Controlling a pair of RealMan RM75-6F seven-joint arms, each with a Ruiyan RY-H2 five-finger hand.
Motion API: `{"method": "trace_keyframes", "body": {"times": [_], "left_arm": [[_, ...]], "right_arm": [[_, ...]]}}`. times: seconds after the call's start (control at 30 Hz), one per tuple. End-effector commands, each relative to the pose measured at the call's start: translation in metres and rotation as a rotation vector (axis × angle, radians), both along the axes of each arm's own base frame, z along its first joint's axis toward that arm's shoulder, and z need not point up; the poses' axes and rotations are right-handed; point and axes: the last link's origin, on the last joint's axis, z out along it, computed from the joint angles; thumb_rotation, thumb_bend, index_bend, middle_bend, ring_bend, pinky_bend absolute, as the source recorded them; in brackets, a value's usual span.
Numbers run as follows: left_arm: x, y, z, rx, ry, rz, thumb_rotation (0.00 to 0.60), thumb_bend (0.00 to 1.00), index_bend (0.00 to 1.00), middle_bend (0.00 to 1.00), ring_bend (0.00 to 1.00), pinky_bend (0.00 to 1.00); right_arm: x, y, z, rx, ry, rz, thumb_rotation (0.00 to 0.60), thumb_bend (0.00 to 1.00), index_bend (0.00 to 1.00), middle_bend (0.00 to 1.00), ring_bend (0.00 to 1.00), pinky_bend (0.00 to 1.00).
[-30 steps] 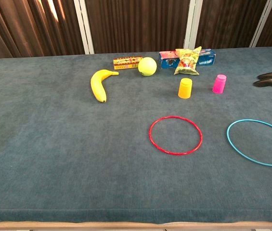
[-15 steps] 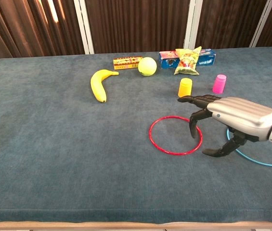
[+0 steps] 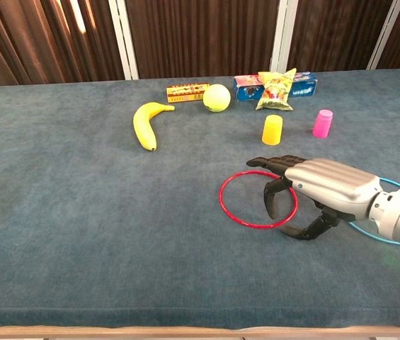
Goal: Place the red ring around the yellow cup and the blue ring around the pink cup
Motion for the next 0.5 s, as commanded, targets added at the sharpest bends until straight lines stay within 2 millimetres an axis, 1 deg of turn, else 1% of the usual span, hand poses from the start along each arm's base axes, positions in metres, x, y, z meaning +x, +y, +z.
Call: {"method": "trace_keyframes", "body": {"times": [0.03,0.23,0.5], "left_arm": [[-0.0002,0.0004,-0.0001,-0.001,0.0,0.0,0.6,0.39,0.0,0.0,0.0,0.05],[-0.0005,0.0005,0.0001,0.001,0.003,0.004,0.6,0.39,0.0,0.0,0.0,0.05],[-0.0006,0.0003,0.0004,0.001,0.005,0.005,0.6,0.39,0.0,0.0,0.0,0.05]], "right_arm": [[-0.0007,-0.0001,-0.002,0.004,0.006,0.0,0.6,0.46,0.63,0.0,0.0,0.0],[-0.0007,-0.0017,-0.0072,0.011,0.014,-0.002,0.6,0.5,0.64,0.0,0.0,0.0],[-0.0012,-0.0006,-0.008,0.013,0.018,-0.004,0.6,0.5,0.65,0.0,0.0,0.0]]}}
